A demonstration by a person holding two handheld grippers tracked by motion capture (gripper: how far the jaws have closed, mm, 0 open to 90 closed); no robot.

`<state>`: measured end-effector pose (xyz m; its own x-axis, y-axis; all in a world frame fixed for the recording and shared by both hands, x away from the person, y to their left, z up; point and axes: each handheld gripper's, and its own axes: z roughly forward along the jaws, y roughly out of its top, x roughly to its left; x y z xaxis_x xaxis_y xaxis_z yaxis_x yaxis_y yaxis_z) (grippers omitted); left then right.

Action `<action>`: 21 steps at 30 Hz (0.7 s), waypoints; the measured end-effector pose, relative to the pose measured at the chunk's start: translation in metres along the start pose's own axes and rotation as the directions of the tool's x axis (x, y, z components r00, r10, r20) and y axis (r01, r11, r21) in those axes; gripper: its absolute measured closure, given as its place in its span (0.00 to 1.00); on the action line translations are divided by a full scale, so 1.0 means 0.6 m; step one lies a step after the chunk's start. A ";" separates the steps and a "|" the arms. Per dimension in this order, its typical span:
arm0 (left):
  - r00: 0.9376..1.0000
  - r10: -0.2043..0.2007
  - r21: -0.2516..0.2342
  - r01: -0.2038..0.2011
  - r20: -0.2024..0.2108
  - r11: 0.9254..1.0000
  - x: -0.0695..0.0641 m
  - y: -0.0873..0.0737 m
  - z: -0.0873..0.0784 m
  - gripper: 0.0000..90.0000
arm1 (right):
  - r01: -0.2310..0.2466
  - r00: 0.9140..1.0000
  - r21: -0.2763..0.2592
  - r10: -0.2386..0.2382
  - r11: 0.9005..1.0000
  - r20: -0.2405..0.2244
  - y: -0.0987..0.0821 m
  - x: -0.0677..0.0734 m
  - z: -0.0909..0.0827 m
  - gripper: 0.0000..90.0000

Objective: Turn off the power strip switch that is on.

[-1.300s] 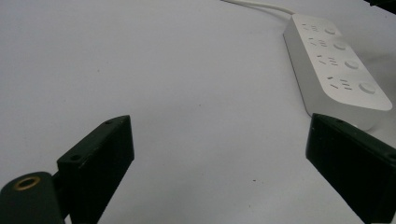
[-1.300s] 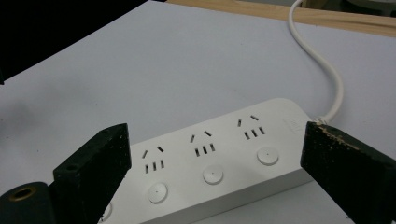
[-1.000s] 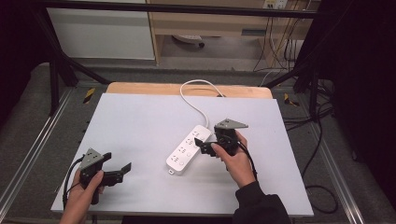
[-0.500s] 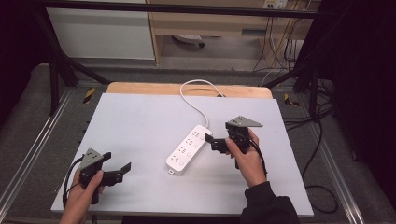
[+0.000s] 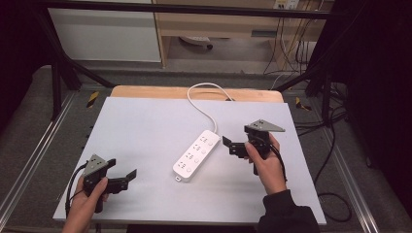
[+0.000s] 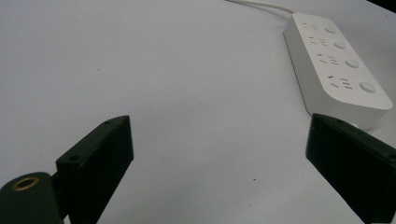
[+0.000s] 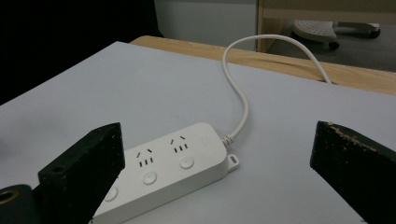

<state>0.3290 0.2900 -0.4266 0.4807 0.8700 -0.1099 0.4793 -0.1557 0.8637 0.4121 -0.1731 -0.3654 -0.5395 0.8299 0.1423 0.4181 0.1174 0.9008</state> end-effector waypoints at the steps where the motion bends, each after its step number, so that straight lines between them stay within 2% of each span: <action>1: 1.000 -0.001 0.000 0.001 0.001 1.000 0.000 0.000 0.000 0.08 | 0.002 1.000 0.002 -0.002 1.000 0.005 0.000 -0.003 -0.003 0.04; 4: 1.000 0.000 0.001 0.000 0.001 1.000 0.000 0.000 0.000 0.08 | 0.009 1.000 0.004 -0.009 1.000 0.023 -0.002 -0.012 -0.011 0.04; 21: 1.000 0.003 0.003 -0.003 0.003 1.000 -0.001 0.000 0.001 0.08 | -0.029 0.994 -0.013 0.030 1.000 0.105 -0.014 -0.063 -0.068 0.05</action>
<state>0.3290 0.2896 -0.4268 0.4846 0.8679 -0.1090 0.4802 -0.1598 0.8625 0.3991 -0.2275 -0.3618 -0.4470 0.8857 0.1253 0.4242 0.0866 0.9014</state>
